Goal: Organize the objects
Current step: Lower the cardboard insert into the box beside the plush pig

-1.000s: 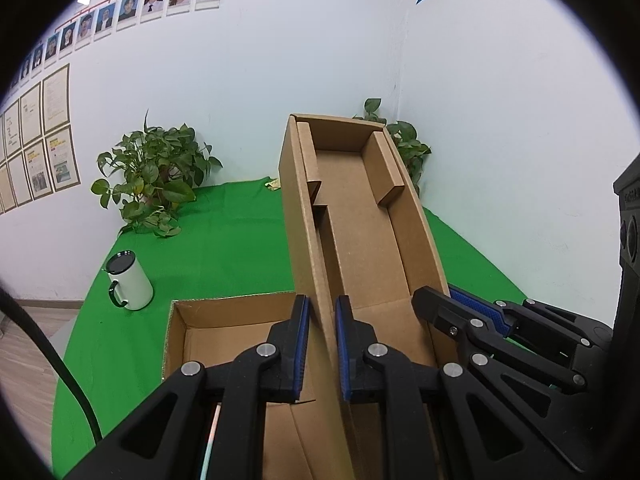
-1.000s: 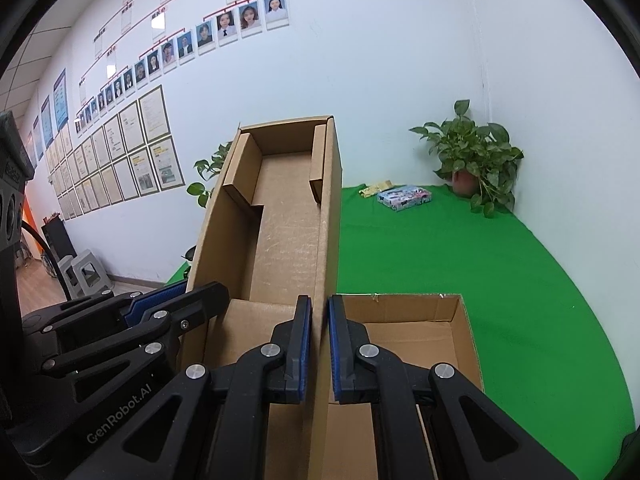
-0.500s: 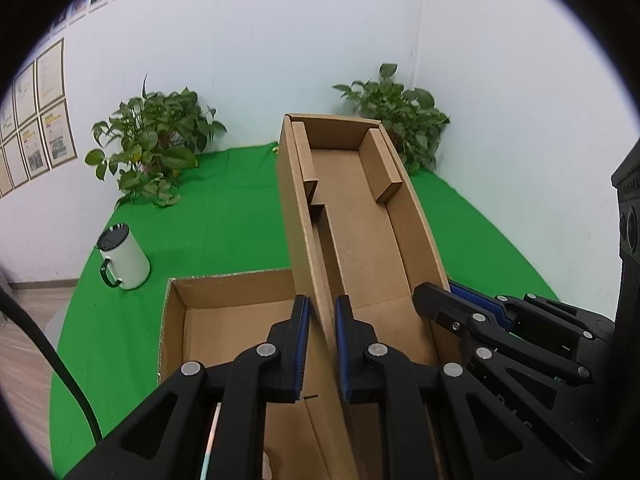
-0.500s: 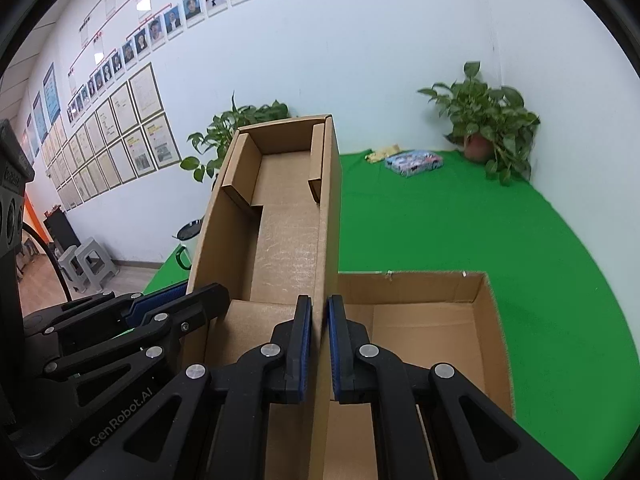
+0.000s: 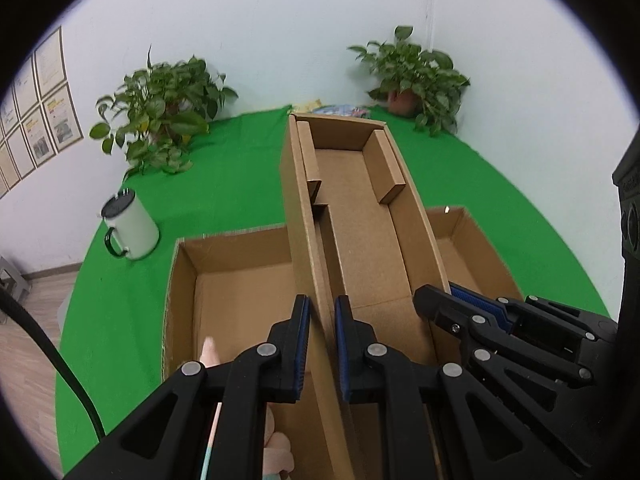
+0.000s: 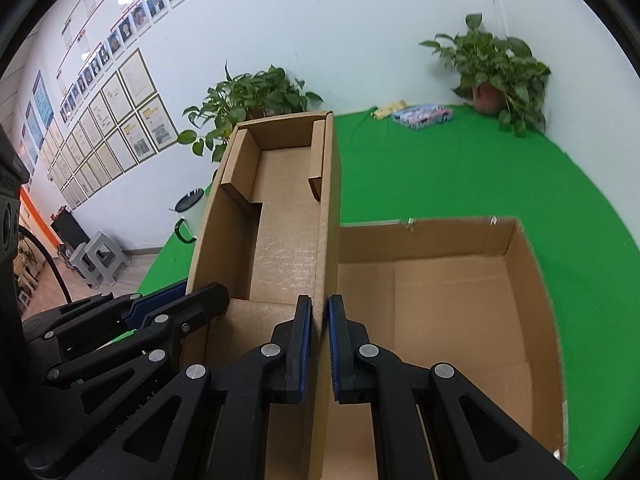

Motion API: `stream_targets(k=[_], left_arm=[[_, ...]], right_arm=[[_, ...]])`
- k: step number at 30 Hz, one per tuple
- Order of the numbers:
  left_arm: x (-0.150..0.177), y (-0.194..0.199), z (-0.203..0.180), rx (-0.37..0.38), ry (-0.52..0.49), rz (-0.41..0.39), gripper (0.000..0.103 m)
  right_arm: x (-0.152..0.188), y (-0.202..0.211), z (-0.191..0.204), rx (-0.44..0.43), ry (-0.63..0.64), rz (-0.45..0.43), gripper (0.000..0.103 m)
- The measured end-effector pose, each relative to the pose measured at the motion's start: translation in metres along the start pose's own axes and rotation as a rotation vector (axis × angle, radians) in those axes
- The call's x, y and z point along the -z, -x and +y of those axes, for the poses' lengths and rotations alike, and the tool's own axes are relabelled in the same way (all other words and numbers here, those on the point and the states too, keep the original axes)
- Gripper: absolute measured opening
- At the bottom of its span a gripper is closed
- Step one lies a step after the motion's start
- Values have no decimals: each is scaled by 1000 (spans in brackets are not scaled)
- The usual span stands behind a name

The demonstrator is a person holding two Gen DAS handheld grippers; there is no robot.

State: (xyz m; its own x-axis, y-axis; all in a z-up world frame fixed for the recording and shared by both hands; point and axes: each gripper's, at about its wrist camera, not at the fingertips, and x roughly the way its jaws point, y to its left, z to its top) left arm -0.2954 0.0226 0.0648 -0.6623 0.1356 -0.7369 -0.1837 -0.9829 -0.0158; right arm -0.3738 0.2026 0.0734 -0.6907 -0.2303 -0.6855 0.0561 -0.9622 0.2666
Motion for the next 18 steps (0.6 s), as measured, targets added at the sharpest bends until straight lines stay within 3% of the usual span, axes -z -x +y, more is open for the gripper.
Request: stream_targets(k=[18], left_arm=[[64, -75, 23, -25, 28, 263, 10]], right_arm=[[102, -119, -4, -9, -133, 222, 6]])
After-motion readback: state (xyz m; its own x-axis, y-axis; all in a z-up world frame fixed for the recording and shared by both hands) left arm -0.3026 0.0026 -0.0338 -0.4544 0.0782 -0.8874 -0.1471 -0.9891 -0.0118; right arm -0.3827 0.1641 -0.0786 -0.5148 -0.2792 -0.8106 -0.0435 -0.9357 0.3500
